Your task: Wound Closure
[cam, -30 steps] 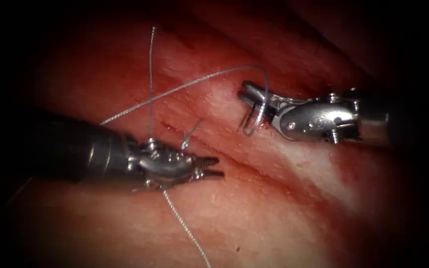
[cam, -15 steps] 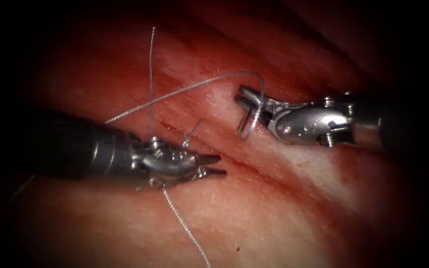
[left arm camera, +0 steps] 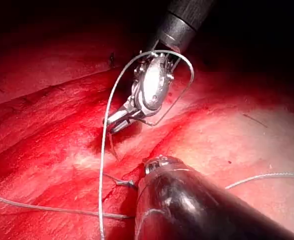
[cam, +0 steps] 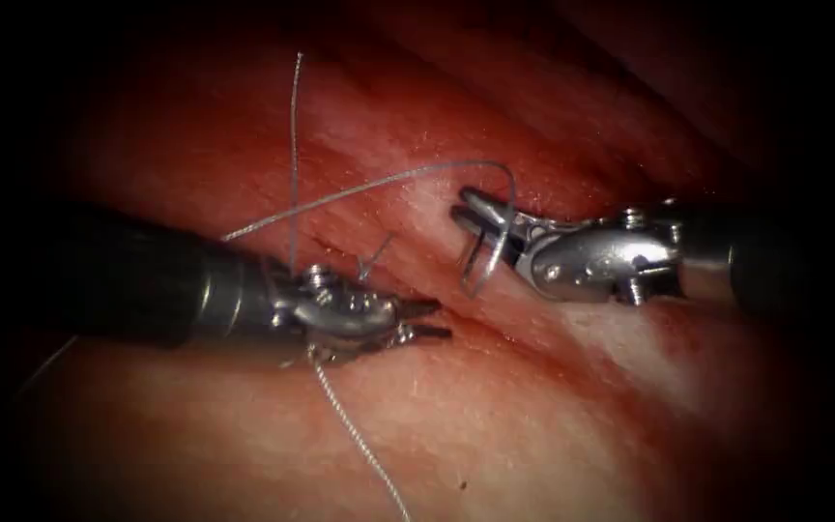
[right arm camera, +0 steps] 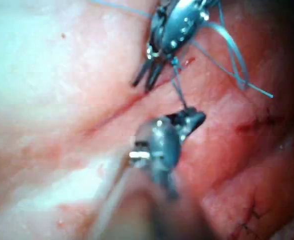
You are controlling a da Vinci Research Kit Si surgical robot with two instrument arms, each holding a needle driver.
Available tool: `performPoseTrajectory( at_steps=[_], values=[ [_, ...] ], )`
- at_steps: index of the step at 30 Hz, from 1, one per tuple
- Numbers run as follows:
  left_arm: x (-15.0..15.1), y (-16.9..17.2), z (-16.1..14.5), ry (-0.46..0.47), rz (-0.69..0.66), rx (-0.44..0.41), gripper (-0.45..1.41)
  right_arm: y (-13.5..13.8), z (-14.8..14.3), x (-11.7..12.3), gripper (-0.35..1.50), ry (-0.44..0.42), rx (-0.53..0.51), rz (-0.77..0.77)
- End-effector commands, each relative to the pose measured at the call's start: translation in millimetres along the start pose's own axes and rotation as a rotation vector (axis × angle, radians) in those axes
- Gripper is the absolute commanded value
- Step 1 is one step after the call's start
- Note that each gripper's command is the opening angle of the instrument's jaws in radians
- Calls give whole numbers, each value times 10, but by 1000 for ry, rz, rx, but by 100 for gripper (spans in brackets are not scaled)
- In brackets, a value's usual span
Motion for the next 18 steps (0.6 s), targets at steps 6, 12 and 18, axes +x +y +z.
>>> performPoseTrajectory(
  at_steps=[6,12,18],
  values=[
    [-4,3,4,0,2,-4,25,-13,7,-5,-35,-2,0,90],
    [-8,5,0,-9,4,-6,25,-18,14,-11,-35,-14,-3,141],
    [-11,6,-2,-15,6,-8,24,-19,14,-10,-35,-7,6,176]
  ],
)
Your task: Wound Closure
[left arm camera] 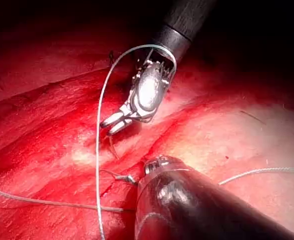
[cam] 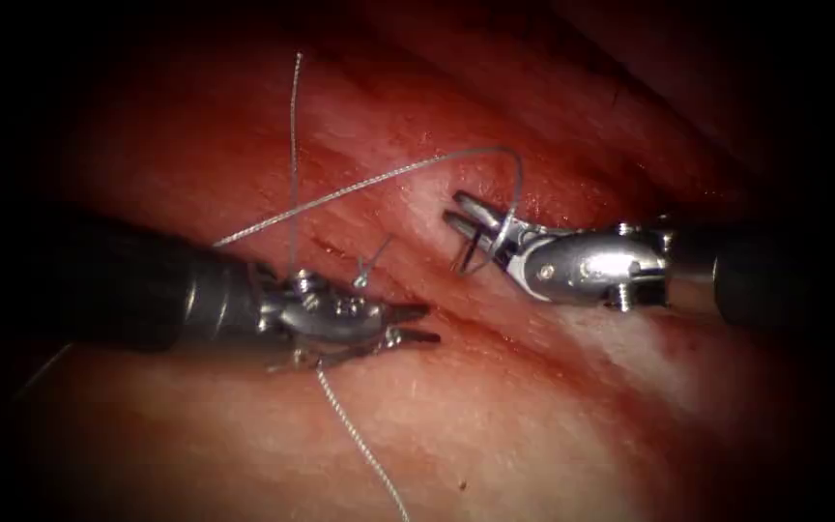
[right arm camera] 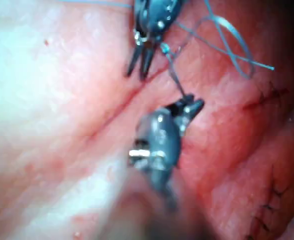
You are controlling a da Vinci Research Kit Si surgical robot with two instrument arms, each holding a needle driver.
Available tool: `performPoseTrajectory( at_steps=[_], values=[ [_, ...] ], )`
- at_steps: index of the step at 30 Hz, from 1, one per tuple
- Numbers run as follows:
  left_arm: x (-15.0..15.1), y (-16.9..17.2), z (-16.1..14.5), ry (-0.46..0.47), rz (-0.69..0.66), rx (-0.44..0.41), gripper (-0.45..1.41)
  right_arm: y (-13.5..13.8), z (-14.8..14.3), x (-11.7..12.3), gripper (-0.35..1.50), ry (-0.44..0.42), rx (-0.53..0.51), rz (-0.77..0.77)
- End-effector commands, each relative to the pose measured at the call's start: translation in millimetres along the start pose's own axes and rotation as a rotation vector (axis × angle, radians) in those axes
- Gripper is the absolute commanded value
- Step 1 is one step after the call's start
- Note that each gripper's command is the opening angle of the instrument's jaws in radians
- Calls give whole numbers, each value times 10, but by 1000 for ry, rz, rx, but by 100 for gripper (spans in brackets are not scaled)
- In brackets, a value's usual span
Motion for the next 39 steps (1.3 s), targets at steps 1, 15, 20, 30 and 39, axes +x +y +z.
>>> performPoseTrajectory(
  at_steps=[1,15,20,30,39],
  values=[
    [-2,3,7,-4,1,-1,24,-7,6,-4,-35,3,4,20],
    [-27,3,33,-49,24,-11,20,-10,6,-5,-35,1,15,142],
    [-41,8,39,-101,33,-29,19,-9,7,-5,-35,-1,16,189],
    [-69,18,37,-157,26,-59,19,2,13,-10,-35,-14,22,349],
    [-82,17,31,-165,33,-64,19,11,20,-16,-35,-29,18,514]
  ],
)
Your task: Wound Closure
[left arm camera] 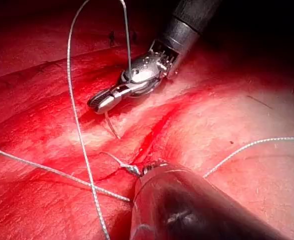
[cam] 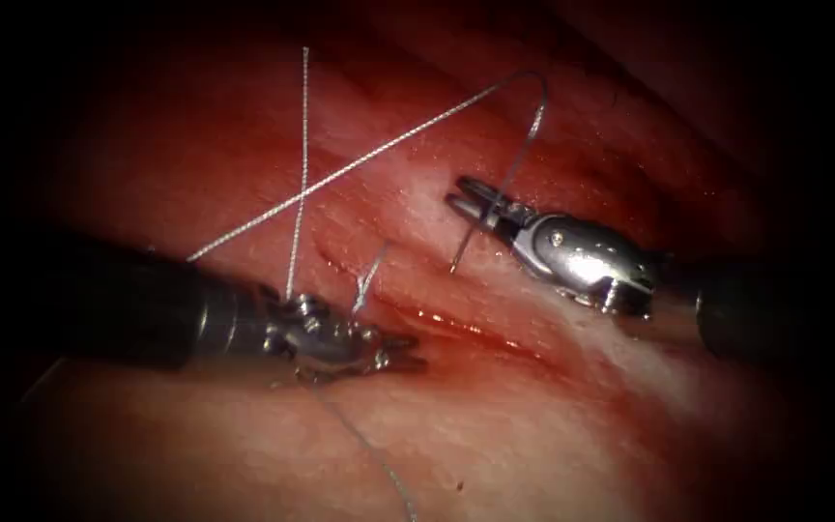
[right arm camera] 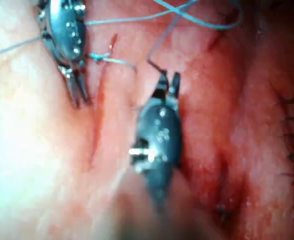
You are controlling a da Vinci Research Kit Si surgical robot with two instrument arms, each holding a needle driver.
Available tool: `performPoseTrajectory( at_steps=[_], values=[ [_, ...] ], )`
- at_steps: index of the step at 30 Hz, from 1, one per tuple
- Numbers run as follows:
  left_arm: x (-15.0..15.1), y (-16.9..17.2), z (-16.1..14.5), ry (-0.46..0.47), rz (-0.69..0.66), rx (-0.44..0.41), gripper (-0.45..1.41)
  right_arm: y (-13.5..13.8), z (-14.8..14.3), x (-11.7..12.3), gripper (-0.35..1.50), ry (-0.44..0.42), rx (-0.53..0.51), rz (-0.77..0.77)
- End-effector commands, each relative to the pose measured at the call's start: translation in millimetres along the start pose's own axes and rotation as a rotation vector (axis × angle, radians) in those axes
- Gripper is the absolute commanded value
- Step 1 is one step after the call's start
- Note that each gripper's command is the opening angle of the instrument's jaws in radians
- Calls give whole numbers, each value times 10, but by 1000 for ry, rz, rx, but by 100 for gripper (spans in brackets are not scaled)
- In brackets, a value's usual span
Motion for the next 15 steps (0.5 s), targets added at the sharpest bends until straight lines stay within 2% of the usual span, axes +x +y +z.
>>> performPoseTrajectory(
  at_steps=[1,15],
  values=[
    [-2,4,7,0,2,-3,19,-3,8,-4,-35,0,2,9],
    [-8,5,3,-3,7,-6,20,14,23,0,-35,-15,-3,277]
  ],
)
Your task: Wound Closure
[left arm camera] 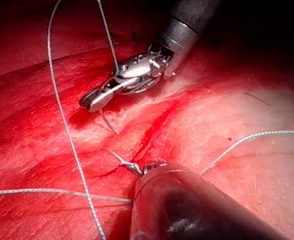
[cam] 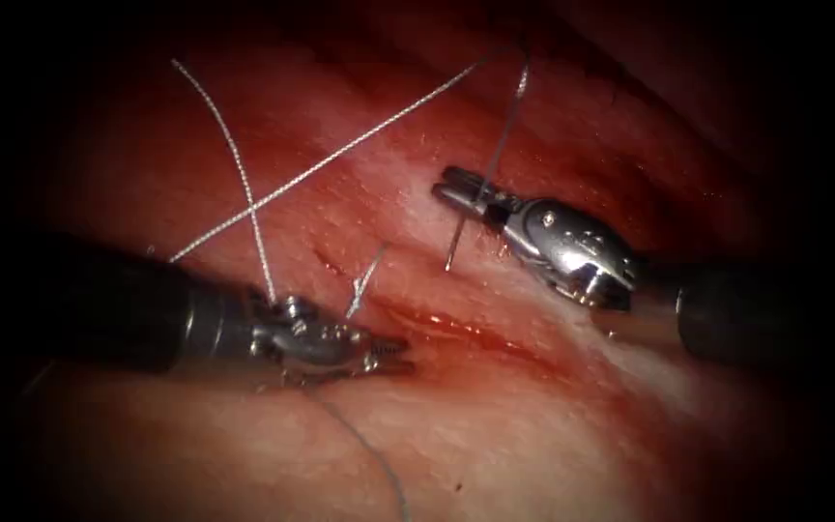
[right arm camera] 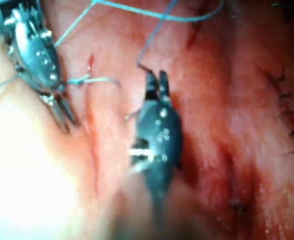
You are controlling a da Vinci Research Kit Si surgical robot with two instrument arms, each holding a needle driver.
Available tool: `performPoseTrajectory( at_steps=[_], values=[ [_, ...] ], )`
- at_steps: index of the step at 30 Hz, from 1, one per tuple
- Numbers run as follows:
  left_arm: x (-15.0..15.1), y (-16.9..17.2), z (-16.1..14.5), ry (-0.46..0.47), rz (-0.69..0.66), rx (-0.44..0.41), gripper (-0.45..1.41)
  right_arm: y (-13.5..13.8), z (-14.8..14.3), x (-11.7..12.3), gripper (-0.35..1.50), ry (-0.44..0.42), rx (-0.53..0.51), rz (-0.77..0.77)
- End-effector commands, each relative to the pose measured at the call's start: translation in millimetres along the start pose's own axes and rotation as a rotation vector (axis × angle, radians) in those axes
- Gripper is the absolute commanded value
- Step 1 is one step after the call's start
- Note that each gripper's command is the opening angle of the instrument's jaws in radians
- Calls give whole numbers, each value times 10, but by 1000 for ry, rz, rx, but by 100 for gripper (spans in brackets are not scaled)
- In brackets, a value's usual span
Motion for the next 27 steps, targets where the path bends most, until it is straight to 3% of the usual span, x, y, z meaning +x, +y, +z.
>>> performPoseTrajectory(
  at_steps=[1,6,11,27],
  values=[
    [0,4,9,-1,0,-2,20,-3,7,-4,-35,-2,1,53],
    [1,4,9,-1,-1,-1,20,-5,11,-9,-35,-25,51,243],
    [2,5,8,-1,-2,-2,20,-10,16,-9,-35,-40,48,321],
    [4,6,5,0,-3,-5,20,-34,2,-22,-35,-195,49,443]
  ],
)
